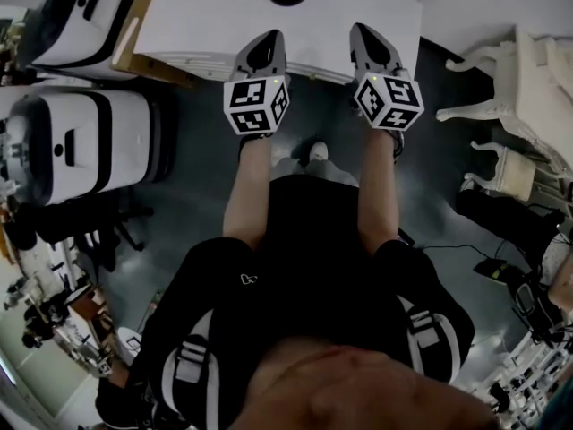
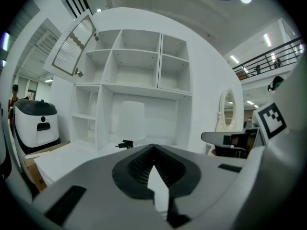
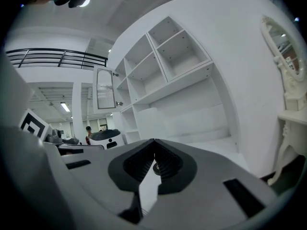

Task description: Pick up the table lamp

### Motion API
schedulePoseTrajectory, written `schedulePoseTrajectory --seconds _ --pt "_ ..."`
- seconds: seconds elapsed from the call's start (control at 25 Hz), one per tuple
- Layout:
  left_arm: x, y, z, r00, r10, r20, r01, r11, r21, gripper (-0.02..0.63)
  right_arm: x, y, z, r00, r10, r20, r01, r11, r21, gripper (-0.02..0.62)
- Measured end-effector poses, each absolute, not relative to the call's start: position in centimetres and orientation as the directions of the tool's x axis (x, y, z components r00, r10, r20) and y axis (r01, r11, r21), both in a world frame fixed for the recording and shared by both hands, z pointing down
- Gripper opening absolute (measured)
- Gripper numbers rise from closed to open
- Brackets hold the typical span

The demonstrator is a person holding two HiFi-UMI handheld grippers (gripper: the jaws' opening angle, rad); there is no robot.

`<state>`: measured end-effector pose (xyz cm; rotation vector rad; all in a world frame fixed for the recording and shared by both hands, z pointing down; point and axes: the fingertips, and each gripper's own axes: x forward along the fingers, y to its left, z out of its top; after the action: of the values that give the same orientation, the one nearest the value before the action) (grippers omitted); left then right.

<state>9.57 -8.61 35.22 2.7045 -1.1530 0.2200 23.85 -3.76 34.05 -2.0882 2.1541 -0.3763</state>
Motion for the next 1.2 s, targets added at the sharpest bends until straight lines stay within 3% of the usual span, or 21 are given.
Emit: schedulePoseTrajectory --seconds 0.84,1.2 --pt "9.2 -13.9 38.9 0.670 -0.707 0.228 -0.743 -0.632 0.221 0.009 21.3 -8.8 37.4 -0.135 -0.977 0.164 -0.973 0.100 -0.207 0.018" --pt "8.8 -16.7 45.1 0.641 -0.701 0.314 -0.767 -0.574 0.286 0.009 19.6 -11.7 42.8 -0.183 -0.952 0.244 -0.970 0.134 -0.204 0.020"
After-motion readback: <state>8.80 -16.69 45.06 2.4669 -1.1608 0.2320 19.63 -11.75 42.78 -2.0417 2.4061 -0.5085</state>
